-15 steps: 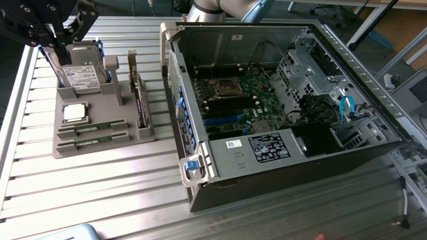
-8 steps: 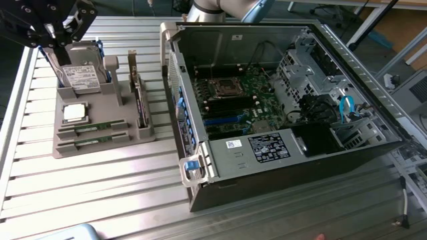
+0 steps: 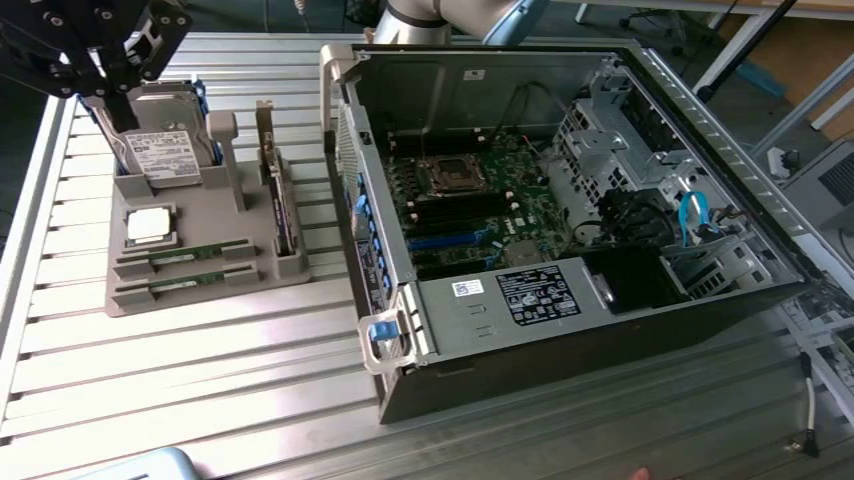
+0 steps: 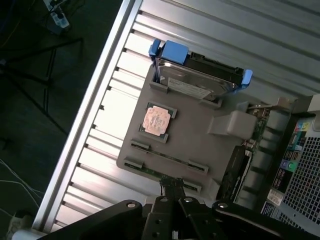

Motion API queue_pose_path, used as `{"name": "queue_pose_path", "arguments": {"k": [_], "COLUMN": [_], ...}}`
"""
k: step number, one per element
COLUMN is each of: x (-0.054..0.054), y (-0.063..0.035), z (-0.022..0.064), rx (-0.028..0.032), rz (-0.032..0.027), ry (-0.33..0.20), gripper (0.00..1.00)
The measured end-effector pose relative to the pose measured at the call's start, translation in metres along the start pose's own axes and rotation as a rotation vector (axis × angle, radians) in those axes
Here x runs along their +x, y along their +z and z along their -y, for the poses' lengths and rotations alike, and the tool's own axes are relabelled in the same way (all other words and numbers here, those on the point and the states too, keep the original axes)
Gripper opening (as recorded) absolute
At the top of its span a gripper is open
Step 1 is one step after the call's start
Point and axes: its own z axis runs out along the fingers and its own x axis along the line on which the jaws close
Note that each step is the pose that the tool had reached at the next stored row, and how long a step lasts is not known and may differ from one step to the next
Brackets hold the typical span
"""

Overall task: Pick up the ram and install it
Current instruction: 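Pick up the ram and move it above insertion slot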

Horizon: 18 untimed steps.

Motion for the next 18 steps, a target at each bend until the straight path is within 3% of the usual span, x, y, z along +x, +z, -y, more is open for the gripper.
{"name": "queue_pose_path", "arguments": {"k": [6, 14, 18], "x": [0.0, 0.0, 0.0], "y": [0.0, 0.0, 0.0], "z": [0.0, 0.0, 0.0], "rx": [-0.0015, -0.0116, -0.0133], "rz": [-0.0089, -0.0242, -0.027], "ry": [-0.055, -0.12, -0.129], "gripper": [0.1, 0.1, 0.1]}}
